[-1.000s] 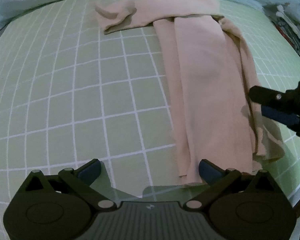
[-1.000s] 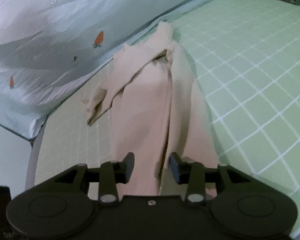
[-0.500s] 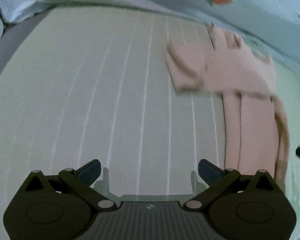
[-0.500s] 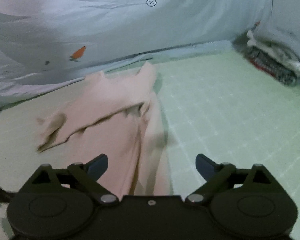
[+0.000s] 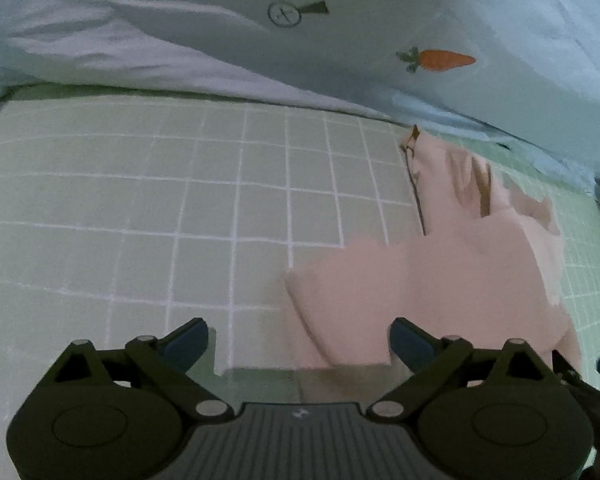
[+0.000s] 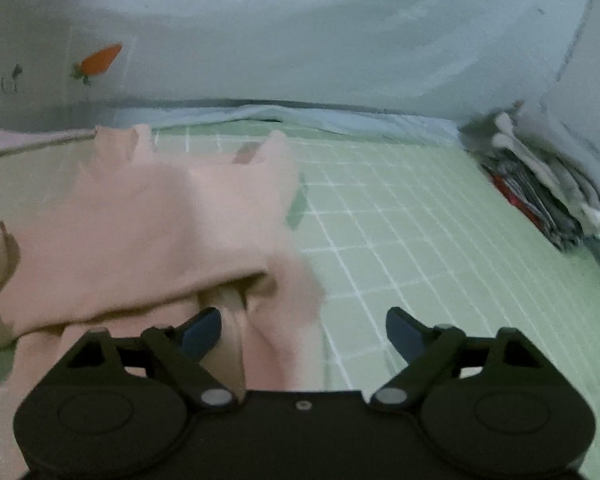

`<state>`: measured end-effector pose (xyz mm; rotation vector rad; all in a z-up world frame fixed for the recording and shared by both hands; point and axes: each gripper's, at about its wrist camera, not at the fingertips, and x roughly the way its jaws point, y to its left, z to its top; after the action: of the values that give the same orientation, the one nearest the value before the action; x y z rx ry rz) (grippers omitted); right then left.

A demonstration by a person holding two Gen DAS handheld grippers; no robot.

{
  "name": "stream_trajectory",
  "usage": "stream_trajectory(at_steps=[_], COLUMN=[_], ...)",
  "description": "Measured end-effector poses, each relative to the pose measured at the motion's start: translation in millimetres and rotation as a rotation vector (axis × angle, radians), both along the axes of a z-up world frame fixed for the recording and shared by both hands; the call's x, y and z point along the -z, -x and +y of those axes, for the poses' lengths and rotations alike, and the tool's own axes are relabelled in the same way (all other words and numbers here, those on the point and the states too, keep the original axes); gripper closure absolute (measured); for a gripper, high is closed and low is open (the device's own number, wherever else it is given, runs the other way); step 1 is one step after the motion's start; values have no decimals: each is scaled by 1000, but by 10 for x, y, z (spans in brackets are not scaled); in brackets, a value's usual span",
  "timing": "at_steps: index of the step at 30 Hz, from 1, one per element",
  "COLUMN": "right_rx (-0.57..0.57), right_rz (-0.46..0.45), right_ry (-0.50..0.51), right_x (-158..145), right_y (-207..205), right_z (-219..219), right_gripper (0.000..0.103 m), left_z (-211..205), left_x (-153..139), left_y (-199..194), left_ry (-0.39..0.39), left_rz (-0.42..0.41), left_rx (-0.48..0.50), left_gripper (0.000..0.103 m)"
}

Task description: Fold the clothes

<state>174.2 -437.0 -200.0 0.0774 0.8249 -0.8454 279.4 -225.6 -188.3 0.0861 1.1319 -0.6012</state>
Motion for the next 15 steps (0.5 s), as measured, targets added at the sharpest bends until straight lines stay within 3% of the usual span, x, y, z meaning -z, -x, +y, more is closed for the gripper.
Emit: stream_trajectory(at_steps=[4,5,6,7,10,13,15], right_rx=[-36,-44,-53,-59,-46,-53,-54], right_rz=[35,41,53,63,31,21,-12], right_ry=[82,105,124,133,86,86,105], right_x=[63,70,68,65,26,5,-65], right_y=[-184,-221,-243,-263,-243,-243,-229], right_z=[24,34,44,42,-16,-13,26], right_gripper=[31,37,56,68,80,93,96], left_z=[-120,-129,-135,-141,-87,-3,49], left_x=[57,53,49,46,56,72,52], left_y=[-50,-47,-58,-70,-159,-248,-277], left_ry=[-2,-9,-17,-25,5,57,73], left_rz=[-40,-60,-73,-86,-63,-12,-7], left_rx=[24,22,17,11,-17,-46,-62], left_gripper=[21,32,38,50,85,93,95])
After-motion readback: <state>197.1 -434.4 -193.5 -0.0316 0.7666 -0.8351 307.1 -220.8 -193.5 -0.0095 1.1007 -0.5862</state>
